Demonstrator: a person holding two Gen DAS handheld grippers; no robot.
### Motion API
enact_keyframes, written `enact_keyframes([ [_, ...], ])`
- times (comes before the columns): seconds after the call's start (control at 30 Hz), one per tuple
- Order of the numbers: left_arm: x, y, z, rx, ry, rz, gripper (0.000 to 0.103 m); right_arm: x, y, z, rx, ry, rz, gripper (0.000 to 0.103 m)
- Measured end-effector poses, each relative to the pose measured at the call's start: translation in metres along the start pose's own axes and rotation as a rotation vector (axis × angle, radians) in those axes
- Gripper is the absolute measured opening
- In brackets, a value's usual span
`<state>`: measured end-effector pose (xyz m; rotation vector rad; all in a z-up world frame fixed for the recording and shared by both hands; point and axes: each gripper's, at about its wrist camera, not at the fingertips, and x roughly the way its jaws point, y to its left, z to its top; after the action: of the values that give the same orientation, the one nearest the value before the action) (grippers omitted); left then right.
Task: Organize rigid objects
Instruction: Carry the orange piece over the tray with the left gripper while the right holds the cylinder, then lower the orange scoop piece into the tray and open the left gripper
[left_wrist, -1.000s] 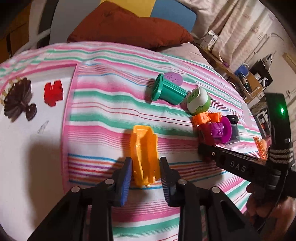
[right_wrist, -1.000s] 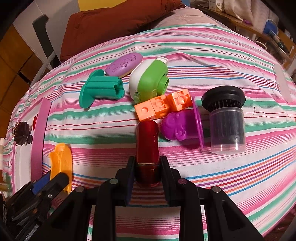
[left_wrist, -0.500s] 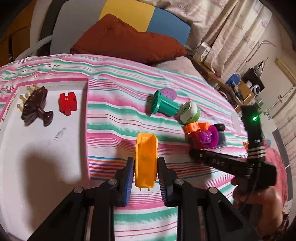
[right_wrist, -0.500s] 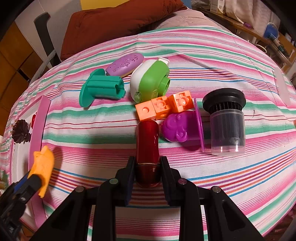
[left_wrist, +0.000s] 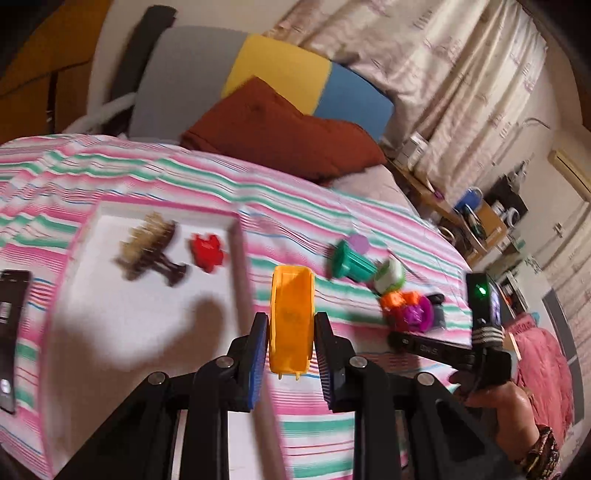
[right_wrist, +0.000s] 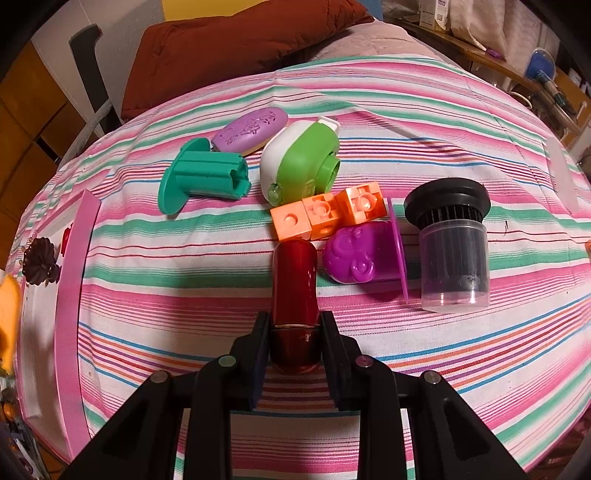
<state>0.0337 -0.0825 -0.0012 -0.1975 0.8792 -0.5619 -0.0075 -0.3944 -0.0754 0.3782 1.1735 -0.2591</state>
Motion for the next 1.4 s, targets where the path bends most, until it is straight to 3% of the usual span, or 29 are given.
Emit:
enact_keyframes([
  [0.33, -0.019, 0.082, 0.021, -0.101, -0.074, 0.139, 0.024, -0.003, -0.008, 0.003, 0.034, -0.015, 0.031, 0.027],
  [0.7, 0.012, 0.137, 0.043, -0.183, -0.017, 0.225, 0.024, -0.005, -0.007, 0.001, 0.044, -0.029, 0.038, 0.027],
  [1.4, 0.064, 0.152, 0.065, -0.154, 0.047, 0.294, 0.024, -0.029, -0.002, 0.002, 0.061, -0.111, 0.186, 0.027],
])
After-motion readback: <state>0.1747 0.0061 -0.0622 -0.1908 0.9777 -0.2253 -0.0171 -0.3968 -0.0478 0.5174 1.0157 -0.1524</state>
